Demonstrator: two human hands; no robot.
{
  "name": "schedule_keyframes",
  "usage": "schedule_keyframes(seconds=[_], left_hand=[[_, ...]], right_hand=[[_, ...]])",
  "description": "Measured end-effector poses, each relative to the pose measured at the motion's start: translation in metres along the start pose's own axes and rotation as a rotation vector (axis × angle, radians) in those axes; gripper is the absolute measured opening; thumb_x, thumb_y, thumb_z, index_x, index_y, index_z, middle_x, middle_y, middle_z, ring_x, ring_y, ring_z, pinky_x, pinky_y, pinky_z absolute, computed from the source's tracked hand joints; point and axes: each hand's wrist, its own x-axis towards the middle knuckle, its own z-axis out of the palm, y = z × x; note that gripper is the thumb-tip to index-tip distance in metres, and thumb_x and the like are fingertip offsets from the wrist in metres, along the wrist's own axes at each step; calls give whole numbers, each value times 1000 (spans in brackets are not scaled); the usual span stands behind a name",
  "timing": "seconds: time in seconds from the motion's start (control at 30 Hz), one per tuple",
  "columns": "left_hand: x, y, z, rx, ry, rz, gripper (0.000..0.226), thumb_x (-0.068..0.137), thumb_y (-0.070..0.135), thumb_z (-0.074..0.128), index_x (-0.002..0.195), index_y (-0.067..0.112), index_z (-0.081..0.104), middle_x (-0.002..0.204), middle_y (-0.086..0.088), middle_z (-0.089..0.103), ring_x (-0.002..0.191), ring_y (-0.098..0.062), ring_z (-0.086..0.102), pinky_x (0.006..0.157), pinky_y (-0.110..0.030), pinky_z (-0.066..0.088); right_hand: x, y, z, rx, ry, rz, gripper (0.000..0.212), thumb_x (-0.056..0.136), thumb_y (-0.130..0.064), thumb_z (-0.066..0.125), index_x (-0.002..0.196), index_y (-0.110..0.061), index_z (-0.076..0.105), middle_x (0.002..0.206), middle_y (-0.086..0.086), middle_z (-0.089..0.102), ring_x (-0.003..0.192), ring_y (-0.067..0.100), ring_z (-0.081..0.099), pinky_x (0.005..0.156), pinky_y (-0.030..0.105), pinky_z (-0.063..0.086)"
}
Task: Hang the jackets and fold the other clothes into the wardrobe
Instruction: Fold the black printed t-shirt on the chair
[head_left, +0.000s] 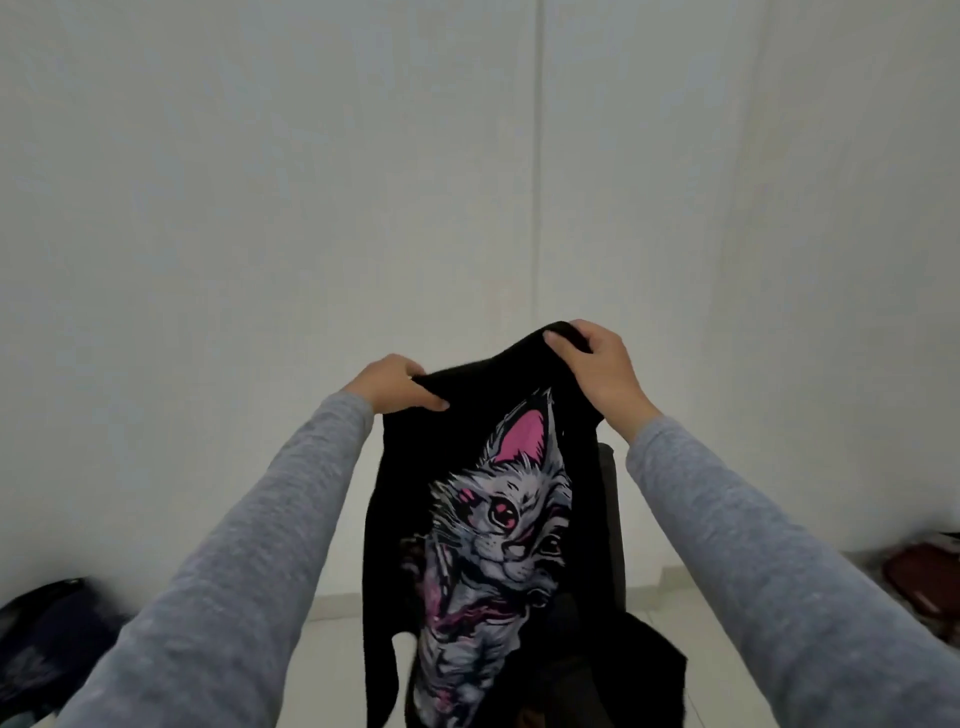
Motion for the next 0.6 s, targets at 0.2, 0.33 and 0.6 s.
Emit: schedule_keyframes(seconds=[0.2, 0.33, 0.6], left_hand=[[-16, 24, 26, -340, -325, 194, 68, 74, 25, 77, 129, 29, 38, 133, 11, 48, 129, -12, 40, 100, -33, 29], [-16, 20, 43, -556, -422, 257, 38, 86, 33, 66, 122, 25, 59, 116, 2, 68, 110, -14, 62, 100, -36, 43], [-3, 50, 29, -652, -26, 377, 20, 90, 21, 60, 102, 5, 62, 92, -4, 65, 86, -14, 63, 80, -26, 49]], right_hand=[[-9, -13, 18, 2, -234, -20, 12, 87, -22, 67, 84, -11, 70, 75, 0, 68, 68, 9, 65, 64, 21, 51], [-8, -17, 18, -85, -214, -29, 15, 85, -25, 69, 84, -10, 70, 78, 1, 70, 69, 9, 66, 66, 21, 53], [-31, 24, 1, -210, -19, -78, 19, 89, -31, 62, 85, -12, 64, 67, 3, 54, 57, 11, 48, 58, 23, 42]])
